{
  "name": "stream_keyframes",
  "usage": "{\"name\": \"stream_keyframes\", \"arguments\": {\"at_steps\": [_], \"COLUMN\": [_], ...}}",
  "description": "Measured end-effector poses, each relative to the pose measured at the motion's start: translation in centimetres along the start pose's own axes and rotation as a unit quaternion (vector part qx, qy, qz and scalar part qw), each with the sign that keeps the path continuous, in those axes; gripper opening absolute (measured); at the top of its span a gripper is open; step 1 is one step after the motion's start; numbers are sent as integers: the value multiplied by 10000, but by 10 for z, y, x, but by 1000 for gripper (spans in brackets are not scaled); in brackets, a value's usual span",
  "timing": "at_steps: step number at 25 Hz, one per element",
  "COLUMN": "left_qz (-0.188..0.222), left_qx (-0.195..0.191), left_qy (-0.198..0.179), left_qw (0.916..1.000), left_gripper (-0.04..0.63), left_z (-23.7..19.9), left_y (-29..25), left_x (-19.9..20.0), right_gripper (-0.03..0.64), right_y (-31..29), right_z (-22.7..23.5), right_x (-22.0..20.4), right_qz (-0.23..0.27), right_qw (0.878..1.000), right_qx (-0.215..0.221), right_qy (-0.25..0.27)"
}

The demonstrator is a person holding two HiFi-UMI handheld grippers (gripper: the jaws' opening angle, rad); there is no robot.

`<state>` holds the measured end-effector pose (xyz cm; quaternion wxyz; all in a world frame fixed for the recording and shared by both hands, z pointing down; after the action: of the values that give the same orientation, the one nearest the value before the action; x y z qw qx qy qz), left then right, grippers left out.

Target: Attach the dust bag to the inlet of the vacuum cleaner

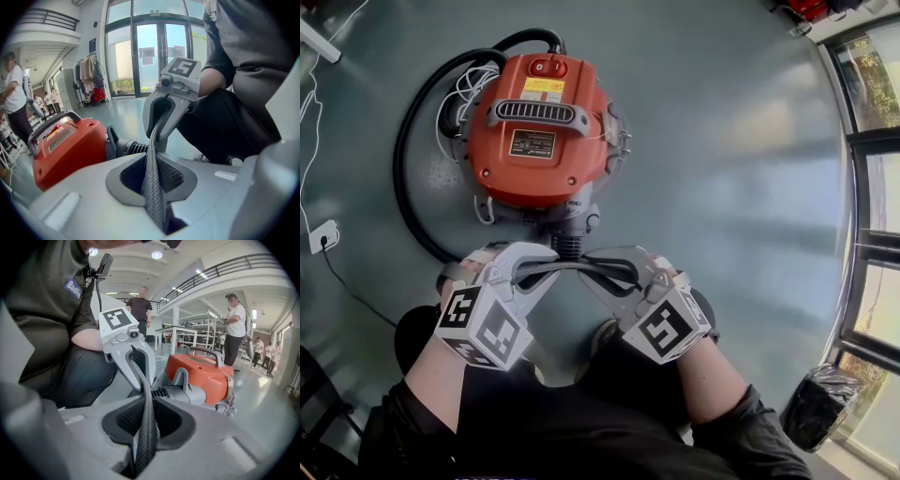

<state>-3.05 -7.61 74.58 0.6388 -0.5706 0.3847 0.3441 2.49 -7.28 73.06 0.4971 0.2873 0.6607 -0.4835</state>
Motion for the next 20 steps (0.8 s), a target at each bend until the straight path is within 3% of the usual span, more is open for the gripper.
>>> {"name": "stream_keyframes", "arguments": {"at_steps": [5, 16, 20], "left_qz": [86, 10, 69], "left_qx": [-12, -100, -89], "left_qy": [100, -80, -44], "left_qw": [9999, 9999, 9999], "left_gripper": [58, 78, 72], "left_z": [-5, -7, -10], "left_y": [12, 2, 3], "left_x": [-1, -1, -1], "right_gripper": [49, 49, 52], "right_y": [-8, 0, -4], "right_z": [0, 3, 6], "right_x": [7, -2, 0], "right_qz": [8, -72, -131], "right_qw": [9997, 9999, 9997], "right_qx": [102, 70, 52], "right_qy": [222, 23, 210]}}
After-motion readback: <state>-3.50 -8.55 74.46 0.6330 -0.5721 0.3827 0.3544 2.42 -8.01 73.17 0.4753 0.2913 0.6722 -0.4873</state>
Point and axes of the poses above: the fingertips, and each gripper's own axes: y backward along the fingers, z to its right, x out of its top, the point moved 3 cm from there along y, backward along the fingers, and after that the axes turned 15 degrees about z, right-handed, at the moved point
